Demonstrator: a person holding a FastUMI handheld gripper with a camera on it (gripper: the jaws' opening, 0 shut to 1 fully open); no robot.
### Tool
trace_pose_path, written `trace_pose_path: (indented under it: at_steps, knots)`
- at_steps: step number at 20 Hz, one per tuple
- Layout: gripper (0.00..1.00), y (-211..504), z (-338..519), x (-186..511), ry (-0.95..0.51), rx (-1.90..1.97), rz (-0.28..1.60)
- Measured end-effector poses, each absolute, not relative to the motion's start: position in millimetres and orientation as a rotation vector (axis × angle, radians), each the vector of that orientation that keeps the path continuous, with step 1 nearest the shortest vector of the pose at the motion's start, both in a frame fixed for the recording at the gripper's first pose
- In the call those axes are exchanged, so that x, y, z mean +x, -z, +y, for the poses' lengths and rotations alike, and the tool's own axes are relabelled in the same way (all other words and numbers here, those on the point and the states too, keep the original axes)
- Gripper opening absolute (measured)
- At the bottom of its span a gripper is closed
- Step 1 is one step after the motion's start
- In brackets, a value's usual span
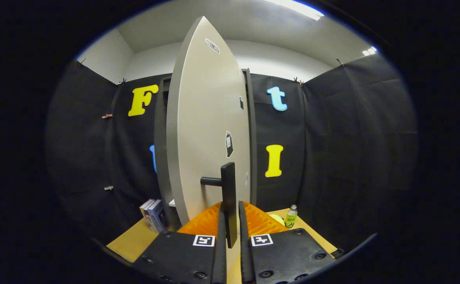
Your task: Open the shoe cabinet door, grab the shoes and put them into the shoe cabinet, then close the shoe cabinet door.
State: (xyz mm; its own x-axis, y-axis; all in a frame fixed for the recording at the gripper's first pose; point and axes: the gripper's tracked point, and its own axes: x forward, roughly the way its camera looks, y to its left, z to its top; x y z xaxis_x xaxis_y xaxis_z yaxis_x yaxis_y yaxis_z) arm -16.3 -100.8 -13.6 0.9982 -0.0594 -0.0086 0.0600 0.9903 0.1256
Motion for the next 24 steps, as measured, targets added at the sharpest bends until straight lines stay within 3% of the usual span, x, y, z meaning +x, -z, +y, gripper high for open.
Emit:
trace_pose_path:
  at_steps: [3,10,14,17,20,23,24]
  knots:
    - [0.13,9,-131,-11,0.13,0.106,-0.014]
    - [0.08,13,-158,-18,0.09,0.134,-0.003]
    - [0.09,12,-193,-33,0.141,0.156,0.001]
    - [0.28,5,-202,-51,0.186,0.132,-0.026]
    - [0.37,-9,-200,-70,0.199,0.094,-0.04]
    - [0.77,-10,-176,-83,0.164,0.082,-0.014]
    - [0.85,-10,-166,-87,0.139,0.081,-0.008]
